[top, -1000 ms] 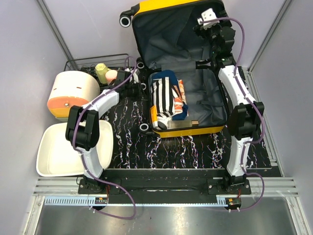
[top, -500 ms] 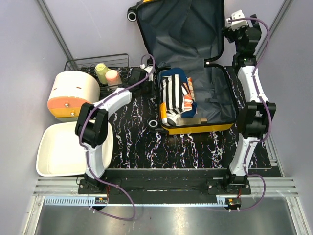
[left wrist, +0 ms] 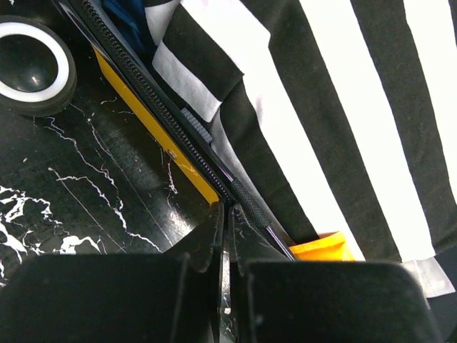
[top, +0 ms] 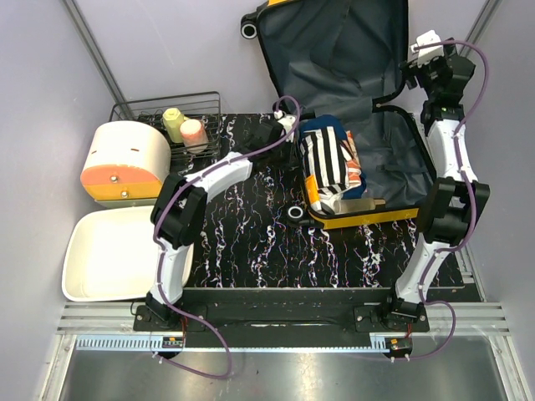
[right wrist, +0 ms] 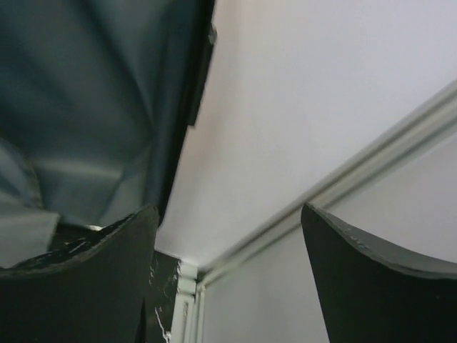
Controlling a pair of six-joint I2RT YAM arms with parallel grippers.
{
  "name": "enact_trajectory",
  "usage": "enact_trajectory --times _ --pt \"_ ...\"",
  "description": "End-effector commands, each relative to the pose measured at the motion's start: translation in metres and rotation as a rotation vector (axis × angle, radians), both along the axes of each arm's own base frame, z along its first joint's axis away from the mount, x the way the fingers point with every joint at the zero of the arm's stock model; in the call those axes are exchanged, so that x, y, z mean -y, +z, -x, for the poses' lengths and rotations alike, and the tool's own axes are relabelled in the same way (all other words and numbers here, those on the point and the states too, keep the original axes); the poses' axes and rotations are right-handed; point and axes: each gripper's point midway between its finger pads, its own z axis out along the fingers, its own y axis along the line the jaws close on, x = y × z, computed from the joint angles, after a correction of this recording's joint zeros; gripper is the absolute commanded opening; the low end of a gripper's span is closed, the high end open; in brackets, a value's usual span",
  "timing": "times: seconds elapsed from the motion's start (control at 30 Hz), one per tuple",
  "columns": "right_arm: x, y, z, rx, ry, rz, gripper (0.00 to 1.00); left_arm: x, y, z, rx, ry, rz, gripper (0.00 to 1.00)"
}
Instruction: Open, take out, and arrange the luggage
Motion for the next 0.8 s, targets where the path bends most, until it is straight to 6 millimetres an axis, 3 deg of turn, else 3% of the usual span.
enact_trajectory --times 0.0,0.07,0.1,0.13,0.17,0.2,0.23,0.27,0.33,0.4,0.57,0.63,0.67,0.73,0.77 --pt "-0.042 0.07 0.0 0.165 0.203 -0.012 0.79 0.03 0.01 0.014 0.062 -0.112 0.049 0.0" --pt "-0.048 0.055 -0.016 0.139 0.226 -0.046 0.74 0.027 0.005 0.02 0.049 -0.119 0.043 0.0" --pt "-0.051 0.078 -0.017 0.183 0.235 -0.04 0.71 0.027 0.001 0.023 0.041 -0.123 0.037 0.0" --pt "-0.053 0.059 -0.033 0.158 0.248 -0.058 0.67 0.026 -0.001 0.025 0.039 -0.123 0.032 0.0" --pt "-0.057 0.057 -0.037 0.149 0.263 -0.081 0.64 0.026 -0.003 0.026 0.036 -0.125 0.029 0.0" --pt "-0.059 0.081 -0.037 0.199 0.27 -0.078 0.62 0.026 -0.007 0.029 0.03 -0.129 0.023 0.0" --pt "-0.062 0.065 -0.049 0.178 0.281 -0.117 0.59 0.026 -0.009 0.03 0.024 -0.129 0.02 0.0" --pt "-0.066 0.08 -0.048 0.213 0.293 -0.118 0.57 0.025 -0.011 0.03 0.02 -0.127 0.019 0.0" --pt "-0.08 0.073 -0.056 0.213 0.325 -0.13 0.54 0.024 -0.014 0.033 0.013 -0.13 0.014 0.0" --pt "-0.092 0.078 -0.056 0.244 0.35 -0.125 0.53 0.024 -0.015 0.034 0.014 -0.13 0.009 0.0" --pt "-0.118 0.059 -0.073 0.257 0.372 -0.087 0.5 0.022 -0.016 0.034 0.01 -0.125 0.003 0.0" --pt "-0.116 0.046 -0.085 0.28 0.33 -0.053 0.52 0.022 -0.015 0.033 0.016 -0.125 0.001 0.0" --pt "-0.105 0.056 -0.087 0.323 0.261 -0.049 0.54 0.023 -0.015 0.033 0.017 -0.128 0.0 0.0" --pt "-0.097 0.049 -0.097 0.379 0.19 -0.034 0.57 0.022 -0.015 0.034 0.021 -0.132 -0.002 0.0" --pt "-0.083 0.058 -0.096 0.423 0.117 -0.038 0.57 0.023 -0.014 0.033 0.024 -0.135 -0.002 0.0"
